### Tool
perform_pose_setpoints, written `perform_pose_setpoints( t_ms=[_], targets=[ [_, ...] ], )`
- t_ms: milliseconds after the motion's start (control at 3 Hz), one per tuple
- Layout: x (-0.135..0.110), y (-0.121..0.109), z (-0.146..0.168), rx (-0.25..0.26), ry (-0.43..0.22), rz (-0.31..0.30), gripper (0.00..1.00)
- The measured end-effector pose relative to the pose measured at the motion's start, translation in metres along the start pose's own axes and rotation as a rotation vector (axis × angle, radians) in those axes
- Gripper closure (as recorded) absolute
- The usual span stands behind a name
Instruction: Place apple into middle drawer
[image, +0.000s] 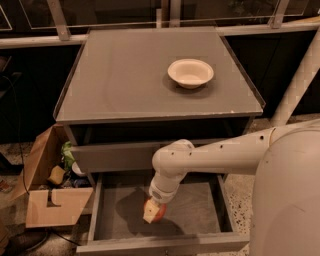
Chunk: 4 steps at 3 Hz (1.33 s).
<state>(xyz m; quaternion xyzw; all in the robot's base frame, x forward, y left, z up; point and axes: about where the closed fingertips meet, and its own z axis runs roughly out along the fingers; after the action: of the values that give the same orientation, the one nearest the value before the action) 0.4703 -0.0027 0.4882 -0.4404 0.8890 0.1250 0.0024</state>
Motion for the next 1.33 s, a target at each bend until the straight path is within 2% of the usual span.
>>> perform_pose_setpoints(
  t_ms=[333,1000,1333],
  targets=[
    [0.006,0.000,0.017,-0.031,0.010,0.051,1.00],
    [0.034,-0.020,0.049,-0.077,-0.011,0.234,1.00],
    [0.035,-0.020,0.050,-0.078,-0.011,0.236,1.00]
  ],
)
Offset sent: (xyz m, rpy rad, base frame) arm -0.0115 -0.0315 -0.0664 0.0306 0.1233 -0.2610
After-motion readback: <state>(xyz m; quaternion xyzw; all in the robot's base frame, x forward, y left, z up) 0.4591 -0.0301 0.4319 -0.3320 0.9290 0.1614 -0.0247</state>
